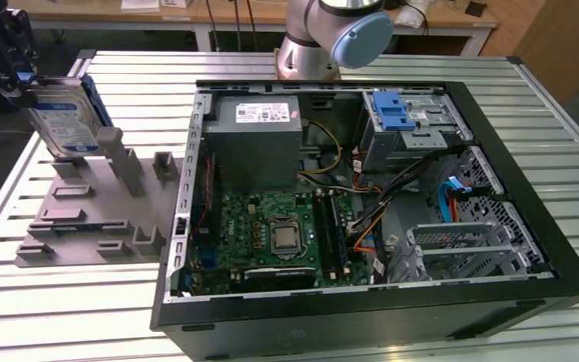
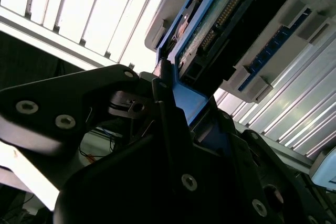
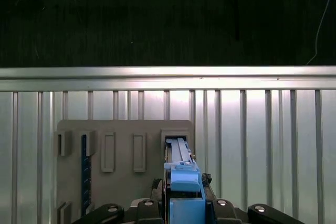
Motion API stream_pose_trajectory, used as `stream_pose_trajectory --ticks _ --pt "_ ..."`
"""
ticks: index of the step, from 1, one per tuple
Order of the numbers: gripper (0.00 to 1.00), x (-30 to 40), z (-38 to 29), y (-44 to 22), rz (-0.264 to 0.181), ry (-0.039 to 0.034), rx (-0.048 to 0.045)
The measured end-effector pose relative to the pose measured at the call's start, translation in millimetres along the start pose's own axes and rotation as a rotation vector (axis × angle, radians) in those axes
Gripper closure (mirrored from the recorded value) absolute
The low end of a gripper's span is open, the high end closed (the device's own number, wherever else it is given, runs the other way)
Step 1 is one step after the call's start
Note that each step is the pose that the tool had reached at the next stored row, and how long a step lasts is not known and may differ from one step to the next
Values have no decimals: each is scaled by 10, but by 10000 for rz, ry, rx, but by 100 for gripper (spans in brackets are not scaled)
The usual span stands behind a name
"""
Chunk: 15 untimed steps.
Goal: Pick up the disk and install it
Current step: 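Pick up the disk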
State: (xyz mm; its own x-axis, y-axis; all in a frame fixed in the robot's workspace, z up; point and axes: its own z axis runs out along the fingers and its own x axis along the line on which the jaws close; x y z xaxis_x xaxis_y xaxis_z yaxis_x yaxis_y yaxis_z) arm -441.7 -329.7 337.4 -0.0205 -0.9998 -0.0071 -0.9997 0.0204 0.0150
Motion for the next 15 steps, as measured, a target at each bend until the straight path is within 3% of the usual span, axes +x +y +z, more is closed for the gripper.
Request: stream_pose_trajectory --ticks 15 --pt "64 0 -73 1 0 1 -2"
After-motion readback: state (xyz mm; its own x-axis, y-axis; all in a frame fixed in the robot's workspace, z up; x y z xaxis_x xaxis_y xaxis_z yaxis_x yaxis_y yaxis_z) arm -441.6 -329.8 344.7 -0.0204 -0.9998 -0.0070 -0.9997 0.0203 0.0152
